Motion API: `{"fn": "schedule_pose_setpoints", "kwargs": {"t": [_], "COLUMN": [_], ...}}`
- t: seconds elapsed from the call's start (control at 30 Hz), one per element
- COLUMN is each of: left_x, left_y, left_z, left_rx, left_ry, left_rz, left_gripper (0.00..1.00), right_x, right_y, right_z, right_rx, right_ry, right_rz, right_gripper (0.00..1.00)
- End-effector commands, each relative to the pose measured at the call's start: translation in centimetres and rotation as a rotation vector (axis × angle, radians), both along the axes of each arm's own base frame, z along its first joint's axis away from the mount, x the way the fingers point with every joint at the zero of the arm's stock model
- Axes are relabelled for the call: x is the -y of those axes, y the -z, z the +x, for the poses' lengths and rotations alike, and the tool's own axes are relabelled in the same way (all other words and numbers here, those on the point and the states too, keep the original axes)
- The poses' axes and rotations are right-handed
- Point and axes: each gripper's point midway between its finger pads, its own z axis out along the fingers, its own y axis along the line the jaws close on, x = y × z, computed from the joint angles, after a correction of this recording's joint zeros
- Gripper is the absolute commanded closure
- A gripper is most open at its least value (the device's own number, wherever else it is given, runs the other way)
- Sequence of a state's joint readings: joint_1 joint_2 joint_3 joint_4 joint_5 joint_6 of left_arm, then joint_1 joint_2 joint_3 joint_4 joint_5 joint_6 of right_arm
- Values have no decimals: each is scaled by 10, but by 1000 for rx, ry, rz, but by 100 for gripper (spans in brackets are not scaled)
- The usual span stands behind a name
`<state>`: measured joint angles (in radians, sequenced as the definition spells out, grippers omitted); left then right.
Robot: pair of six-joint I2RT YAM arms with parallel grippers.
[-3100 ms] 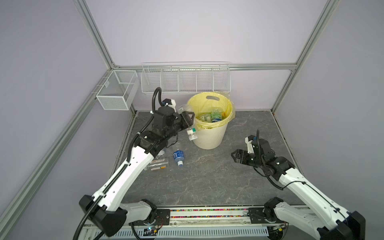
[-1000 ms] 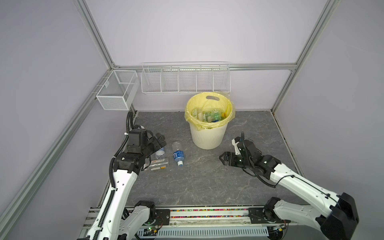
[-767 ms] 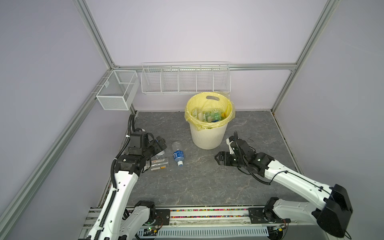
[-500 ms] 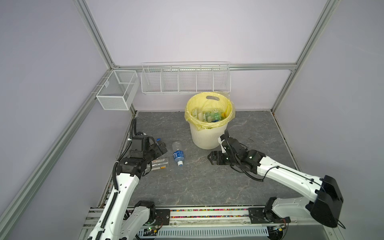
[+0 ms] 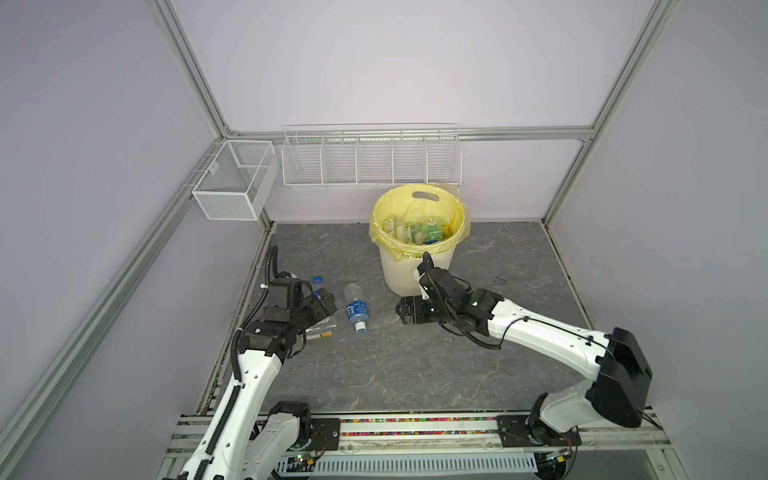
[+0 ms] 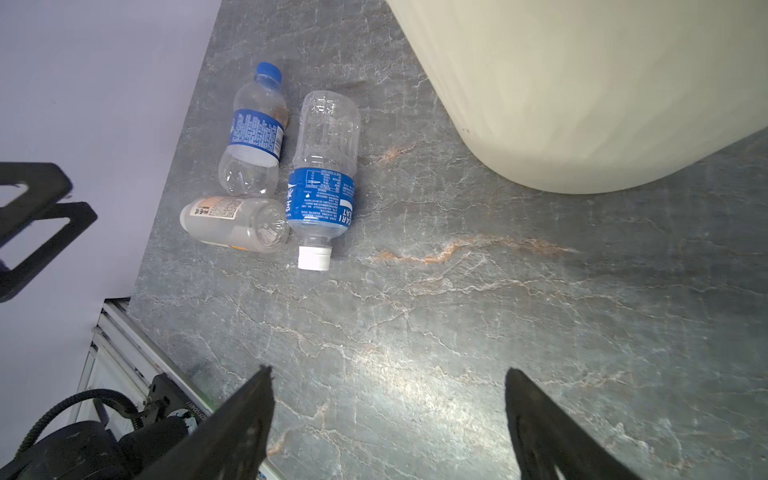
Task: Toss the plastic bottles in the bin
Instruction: 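Lower the right gripper onto the lying blue-label bottle and close it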
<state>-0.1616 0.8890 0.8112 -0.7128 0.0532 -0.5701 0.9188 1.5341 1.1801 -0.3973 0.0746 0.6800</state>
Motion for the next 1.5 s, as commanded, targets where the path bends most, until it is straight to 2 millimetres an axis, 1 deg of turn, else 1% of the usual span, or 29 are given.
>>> {"fn": "schedule_pose_setpoints", "kwargs": {"t": [0.0, 0.2, 0.4, 0.6, 0.7, 0.87, 1.03, 1.13, 1.47], "left_x": [-3, -6, -5, -7, -8, -7, -7, -7, -5], "left_y": [2, 3, 6, 6, 7, 9, 10, 9, 12], "left_z": [-1, -3, -4, -6, -7, -8, -8, -9, -10], "left_rx": [5, 6, 3, -3, -7, -4, -10, -6, -14], "left_ry": [2, -4, -1, -5, -6, -5, -4, -5, -3], "left_rz": [12, 32, 25, 37, 41, 33, 34, 30, 17], "left_gripper": [1, 1, 1, 1, 1, 1, 1, 1, 1], "right_x": [-21, -54, -82, -104, -110, -127, -136, -137, -141], "right_y": [-5, 4, 20, 31, 39, 45, 57, 64, 88], "right_z": [2, 3, 7, 13, 18, 32, 42, 45, 50], "right_rx": [20, 12, -18, -27, -29, -15, -13, -11, -27], "right_ry": [-32, -69, -87, -98, -93, -86, -82, -73, -76], "right_rz": [12, 7, 11, 12, -2, -8, -47, -67, -117], "right_gripper": [12, 12, 12, 12, 12, 12, 12, 12, 9]}}
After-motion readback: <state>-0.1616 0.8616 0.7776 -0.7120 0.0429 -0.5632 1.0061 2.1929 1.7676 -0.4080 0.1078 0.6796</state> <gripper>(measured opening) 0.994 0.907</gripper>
